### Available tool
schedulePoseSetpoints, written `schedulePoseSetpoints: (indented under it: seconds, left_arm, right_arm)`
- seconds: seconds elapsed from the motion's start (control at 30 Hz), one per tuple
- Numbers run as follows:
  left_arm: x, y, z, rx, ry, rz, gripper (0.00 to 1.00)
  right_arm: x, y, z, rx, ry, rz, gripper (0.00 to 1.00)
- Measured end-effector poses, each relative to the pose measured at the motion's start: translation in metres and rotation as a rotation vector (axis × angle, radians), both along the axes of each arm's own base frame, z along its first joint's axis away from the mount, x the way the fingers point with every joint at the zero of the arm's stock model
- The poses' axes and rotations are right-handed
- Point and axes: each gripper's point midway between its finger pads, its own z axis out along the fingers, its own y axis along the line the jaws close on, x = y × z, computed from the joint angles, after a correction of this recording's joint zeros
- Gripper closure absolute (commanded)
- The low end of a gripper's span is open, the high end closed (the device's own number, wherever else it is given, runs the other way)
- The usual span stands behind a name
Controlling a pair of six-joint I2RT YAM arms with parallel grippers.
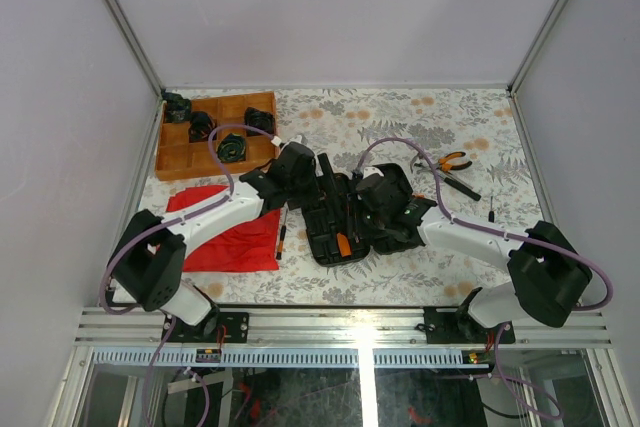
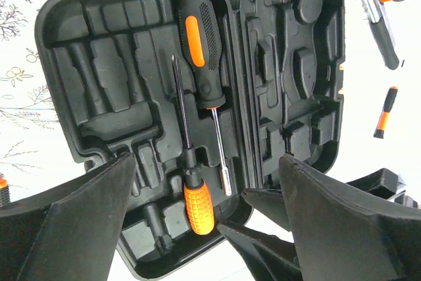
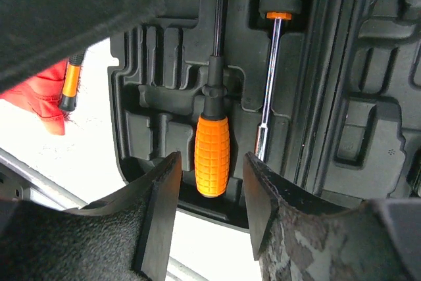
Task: Sort the tools into containers
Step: Adjust the screwdriver in the storage box.
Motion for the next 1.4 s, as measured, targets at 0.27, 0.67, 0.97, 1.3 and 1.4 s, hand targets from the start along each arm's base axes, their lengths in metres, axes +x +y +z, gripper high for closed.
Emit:
schedulePoseSetpoints:
  seconds: [0.27, 0.67, 0.97, 1.3, 1.4]
  left_arm:
    - [-0.005, -0.01, -0.018, 0.017, 0.043, -0.014, 0.27]
    - [-0.006, -0.019, -0.025, 0.017, 0.062, -0.017, 0.41]
    - [-0.006, -0.019, -0.029, 0.021, 0.072, -0.013, 0.45]
    - [-0.006, -0.018, -0.035, 0.03, 0.081, -0.012, 0.47]
    - [-0.006, -0.018, -0.036, 0.033, 0.082, -0.009, 0.48]
  right_arm:
    - [-0.002, 0.0, -0.001, -0.002, 0.009, -0.001, 0.52]
    - [-0.014, 0.004, -0.01, 0.005, 0.06, 0.044, 0.59]
    - [-0.026, 0.007, -0.024, 0.003, 0.104, 0.079, 0.59]
    - [-0.028, 0.004, -0.038, -0.031, 0.127, 0.074, 0.66]
    - [-0.029, 0.005, -0.037, -0.029, 0.127, 0.075, 0.66]
